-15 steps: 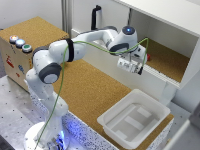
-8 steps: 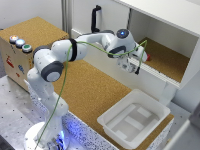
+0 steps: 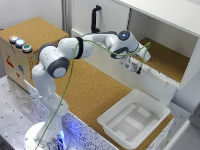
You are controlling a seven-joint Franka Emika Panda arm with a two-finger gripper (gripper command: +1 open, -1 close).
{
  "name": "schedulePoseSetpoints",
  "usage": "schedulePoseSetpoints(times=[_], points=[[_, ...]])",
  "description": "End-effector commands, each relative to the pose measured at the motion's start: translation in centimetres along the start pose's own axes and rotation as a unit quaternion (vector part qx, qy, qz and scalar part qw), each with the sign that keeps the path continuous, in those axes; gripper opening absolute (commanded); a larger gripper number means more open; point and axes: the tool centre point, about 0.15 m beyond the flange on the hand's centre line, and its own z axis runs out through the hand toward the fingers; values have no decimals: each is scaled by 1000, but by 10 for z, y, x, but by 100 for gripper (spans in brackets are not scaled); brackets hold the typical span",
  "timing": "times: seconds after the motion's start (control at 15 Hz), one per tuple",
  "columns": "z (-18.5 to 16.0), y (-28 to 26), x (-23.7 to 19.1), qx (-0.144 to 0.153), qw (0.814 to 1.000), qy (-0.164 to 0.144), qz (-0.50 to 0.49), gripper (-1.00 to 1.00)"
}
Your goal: Pick up the pink block
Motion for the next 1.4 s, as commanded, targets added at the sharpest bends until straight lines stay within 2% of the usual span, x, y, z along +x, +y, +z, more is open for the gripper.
schedulePoseSetpoints(times=[0.0,0.4,0.93,1.0,1.33], points=[[31,23,40,121,991,-65,-10,100],[47,20,41,122,989,-77,-16,100],[65,-2,52,85,992,-79,-47,100],[65,0,51,84,993,-67,-44,-100],[72,7,44,59,994,-72,-49,-100]])
